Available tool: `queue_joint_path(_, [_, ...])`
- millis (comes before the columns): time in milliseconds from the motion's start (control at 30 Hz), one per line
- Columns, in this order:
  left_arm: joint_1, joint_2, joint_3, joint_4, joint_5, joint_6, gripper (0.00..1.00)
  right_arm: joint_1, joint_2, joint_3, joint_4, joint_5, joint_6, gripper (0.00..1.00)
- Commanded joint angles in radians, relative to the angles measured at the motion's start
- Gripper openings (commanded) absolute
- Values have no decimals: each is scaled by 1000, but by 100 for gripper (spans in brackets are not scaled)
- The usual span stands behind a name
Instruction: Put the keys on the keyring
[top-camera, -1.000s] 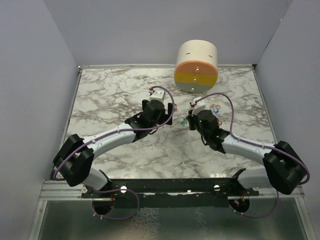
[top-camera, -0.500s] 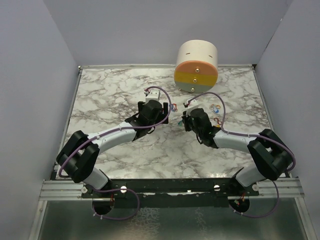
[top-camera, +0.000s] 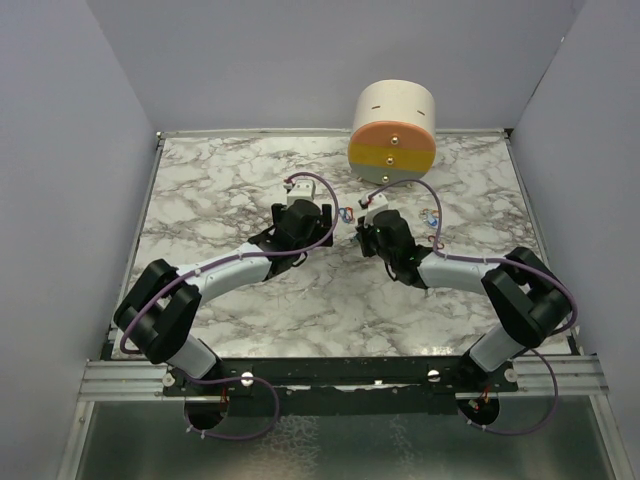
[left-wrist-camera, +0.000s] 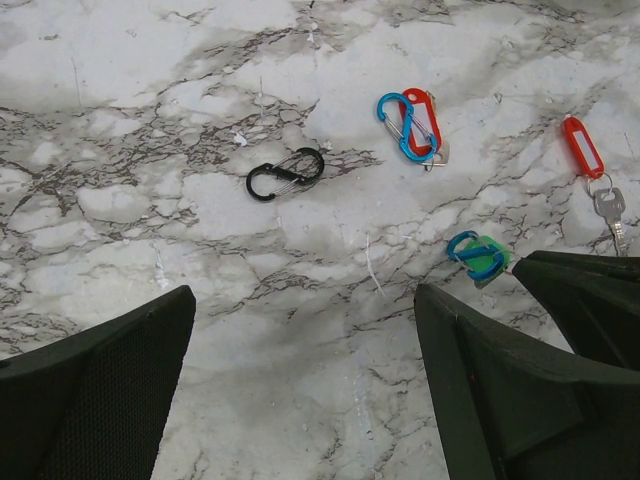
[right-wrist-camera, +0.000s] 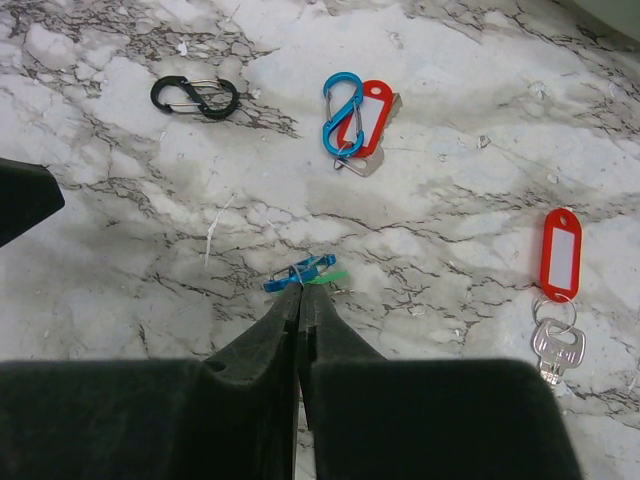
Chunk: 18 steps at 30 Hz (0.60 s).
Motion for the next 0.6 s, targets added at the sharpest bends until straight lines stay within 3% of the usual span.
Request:
queue_joint_path(0, [13, 1, -10, 25, -21, -10, 93, 3, -17, 11, 2, -35, 19, 7])
queue_joint_path(233, [16, 2, -13, 27, -16, -10, 93, 3, -106, -41, -9, 10, 78, 58])
queue_joint_path(400, [16, -15, -20, 22, -16, -13, 93, -18, -69, 44, -198, 206, 178, 63])
queue_joint_path(567, [16, -34, -30, 21, -19, -11, 93, -105, -20, 64, -261, 201, 231, 62])
